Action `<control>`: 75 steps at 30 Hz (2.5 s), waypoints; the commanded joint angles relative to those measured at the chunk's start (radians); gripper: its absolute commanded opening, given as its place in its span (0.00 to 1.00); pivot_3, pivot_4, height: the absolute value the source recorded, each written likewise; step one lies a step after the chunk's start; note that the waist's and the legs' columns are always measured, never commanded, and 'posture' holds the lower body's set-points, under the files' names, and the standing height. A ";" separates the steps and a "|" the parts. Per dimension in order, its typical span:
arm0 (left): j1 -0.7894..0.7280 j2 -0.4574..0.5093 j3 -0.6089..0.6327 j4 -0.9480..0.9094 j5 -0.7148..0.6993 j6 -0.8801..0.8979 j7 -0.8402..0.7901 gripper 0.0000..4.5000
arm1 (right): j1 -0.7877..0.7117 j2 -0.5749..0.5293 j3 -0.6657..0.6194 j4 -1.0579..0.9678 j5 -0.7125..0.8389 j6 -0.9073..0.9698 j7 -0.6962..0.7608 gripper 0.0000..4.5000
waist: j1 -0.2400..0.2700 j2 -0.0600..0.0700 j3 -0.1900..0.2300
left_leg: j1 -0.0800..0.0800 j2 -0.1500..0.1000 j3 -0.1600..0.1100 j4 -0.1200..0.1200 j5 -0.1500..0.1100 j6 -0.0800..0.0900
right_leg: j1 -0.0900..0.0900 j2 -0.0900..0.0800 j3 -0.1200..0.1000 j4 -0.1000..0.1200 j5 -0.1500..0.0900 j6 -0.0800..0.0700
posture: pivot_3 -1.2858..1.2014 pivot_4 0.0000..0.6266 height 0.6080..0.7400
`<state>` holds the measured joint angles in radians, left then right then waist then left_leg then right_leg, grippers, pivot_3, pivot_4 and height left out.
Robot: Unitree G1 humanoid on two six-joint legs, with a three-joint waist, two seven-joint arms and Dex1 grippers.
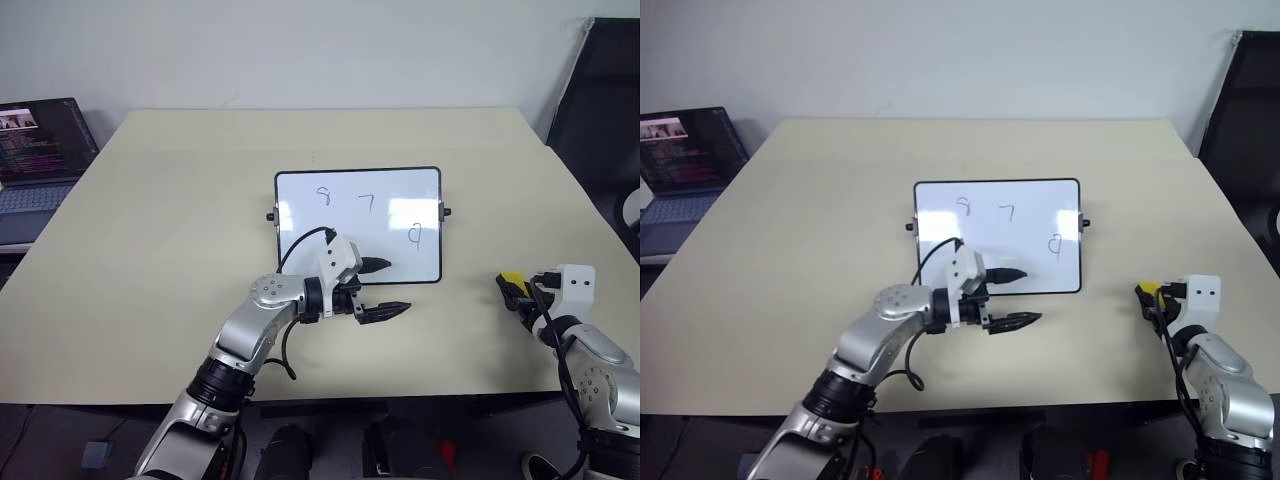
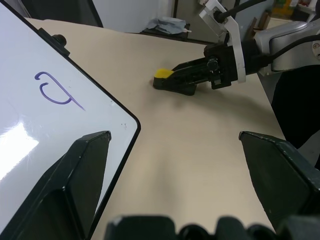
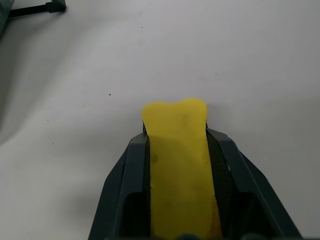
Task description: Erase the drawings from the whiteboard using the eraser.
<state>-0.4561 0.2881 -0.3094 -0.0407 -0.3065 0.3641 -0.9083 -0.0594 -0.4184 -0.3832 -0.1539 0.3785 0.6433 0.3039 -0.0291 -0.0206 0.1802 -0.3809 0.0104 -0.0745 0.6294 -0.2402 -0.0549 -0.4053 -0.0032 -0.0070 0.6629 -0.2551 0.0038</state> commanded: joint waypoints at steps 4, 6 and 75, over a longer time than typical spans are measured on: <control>0.003 -0.007 0.015 -0.035 0.019 -0.032 0.029 1.00 | 0.007 -0.014 0.019 -0.073 -0.019 -0.066 0.010 0.26 | 0.000 0.000 0.000 | 0.000 0.000 0.000 0.000 0.000 0.000 | 0.000 0.000 0.000 0.000 0.000 0.000 | 0.52 0.24 1.00; 0.005 -0.010 0.027 -0.039 0.043 -0.057 0.065 1.00 | 0.008 -0.002 0.030 -0.091 -0.023 -0.083 0.001 0.26 | -0.001 0.000 0.000 | 0.000 0.000 0.000 0.000 0.000 0.000 | 0.000 0.000 0.000 0.000 0.000 0.000 | 0.52 0.24 1.00; -0.043 0.025 0.087 0.164 0.263 -0.355 0.233 1.00 | -0.331 0.180 0.388 0.101 -0.250 -0.272 -0.016 0.26 | -0.002 0.000 -0.001 | 0.003 0.001 0.000 0.001 0.002 0.003 | 0.000 0.001 0.000 0.001 0.005 0.000 | 0.52 0.24 1.00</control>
<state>-0.4877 0.3187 -0.2286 0.1574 -0.0416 0.0208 -0.6696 -0.3724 -0.2482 -0.0007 -0.0769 0.1362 0.4050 0.2938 -0.0315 -0.0207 0.1797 -0.3787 0.0116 -0.0740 0.6303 -0.2378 -0.0517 -0.4052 -0.0024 -0.0073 0.6633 -0.2500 0.0035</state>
